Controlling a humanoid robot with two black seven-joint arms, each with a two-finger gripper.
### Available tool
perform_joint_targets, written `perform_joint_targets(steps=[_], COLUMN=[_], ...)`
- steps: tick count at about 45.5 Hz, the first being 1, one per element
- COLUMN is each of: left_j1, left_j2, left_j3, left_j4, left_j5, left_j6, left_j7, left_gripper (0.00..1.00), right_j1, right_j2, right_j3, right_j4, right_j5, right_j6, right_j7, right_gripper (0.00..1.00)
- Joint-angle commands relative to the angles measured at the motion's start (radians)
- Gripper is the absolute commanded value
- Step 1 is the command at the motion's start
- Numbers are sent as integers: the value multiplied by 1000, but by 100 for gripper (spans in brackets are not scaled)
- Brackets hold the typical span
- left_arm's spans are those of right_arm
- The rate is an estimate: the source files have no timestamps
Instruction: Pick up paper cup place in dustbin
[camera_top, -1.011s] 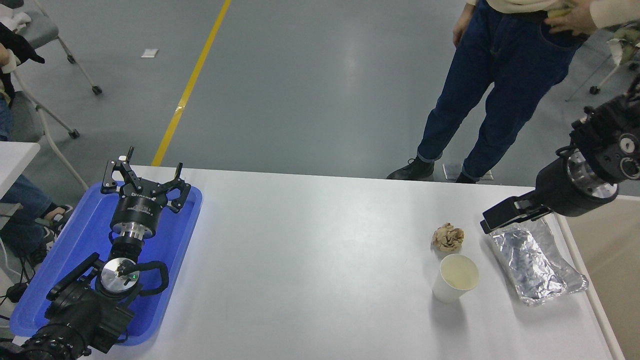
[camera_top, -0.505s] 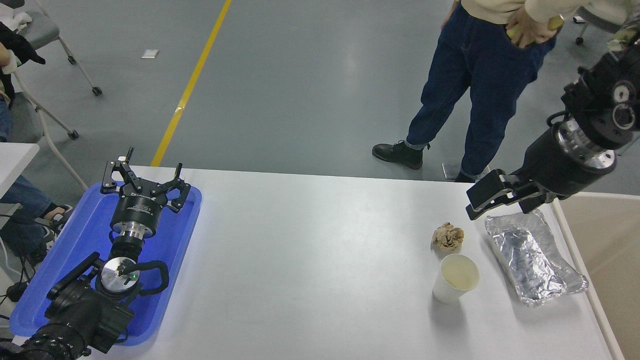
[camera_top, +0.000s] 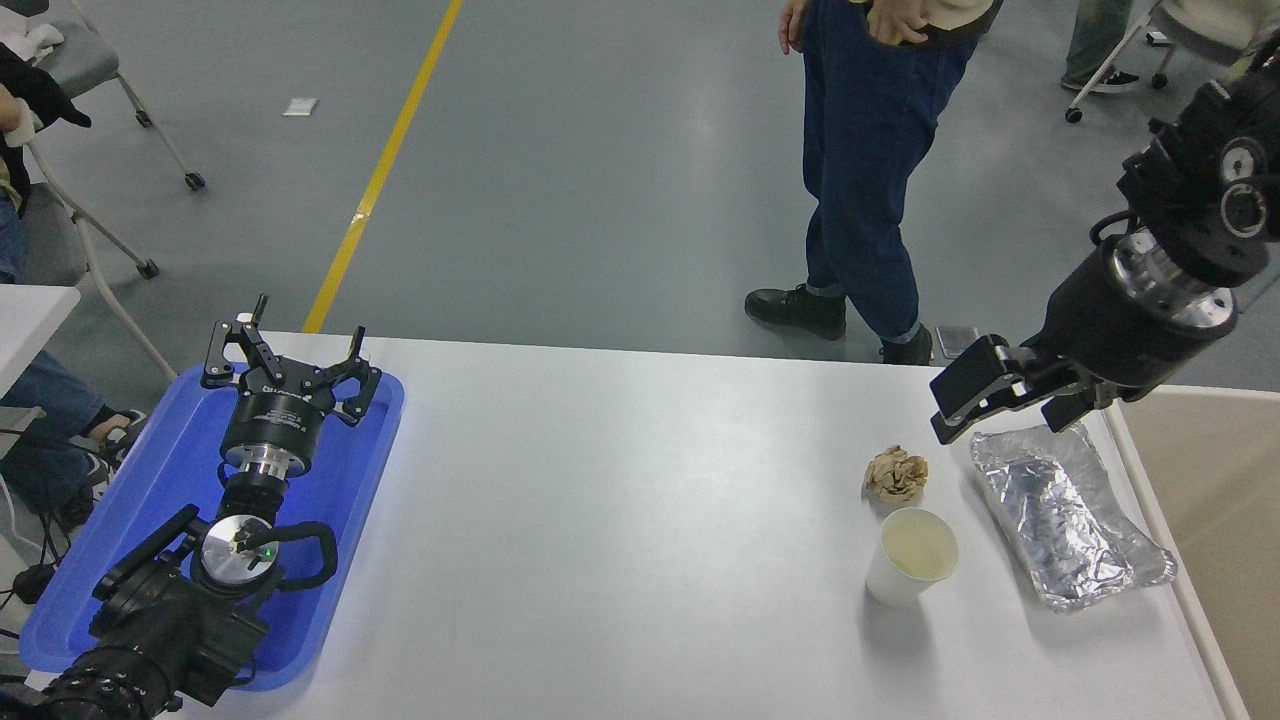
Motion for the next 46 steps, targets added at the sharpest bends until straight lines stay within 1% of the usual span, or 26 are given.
perform_joint_targets(steps=[1, 12, 23, 28, 37, 46], left_j1=[0, -2, -2, -2, 0, 0], left_j2=[-1, -1, -1, -1, -1, -1], left_j3=[0, 0, 0, 0, 0, 0], left_j4=[0, 0, 0, 0, 0, 0], left_j5=[0, 0, 0, 0, 0, 0], left_j6=[1, 1, 1, 1, 0, 0], left_j7=[0, -1, -1, -1, -1, -1], left_gripper=[100, 100, 100, 100, 100, 100], right_j1=[-86, -224, -443, -569, -704, -794], right_j2=[4, 3, 40, 41, 36, 40], right_j3=[-6, -1, 68, 105, 108, 109], right_j4=[-22, -43, -174, -250, -344, -393], right_j5=[-8, -17, -26, -75, -181, -192], right_j6=[-71, -199, -319, -383, -426, -482], right_j7=[0, 0, -6, -6, -6, -9], right_gripper=[100, 100, 100, 100, 100, 100])
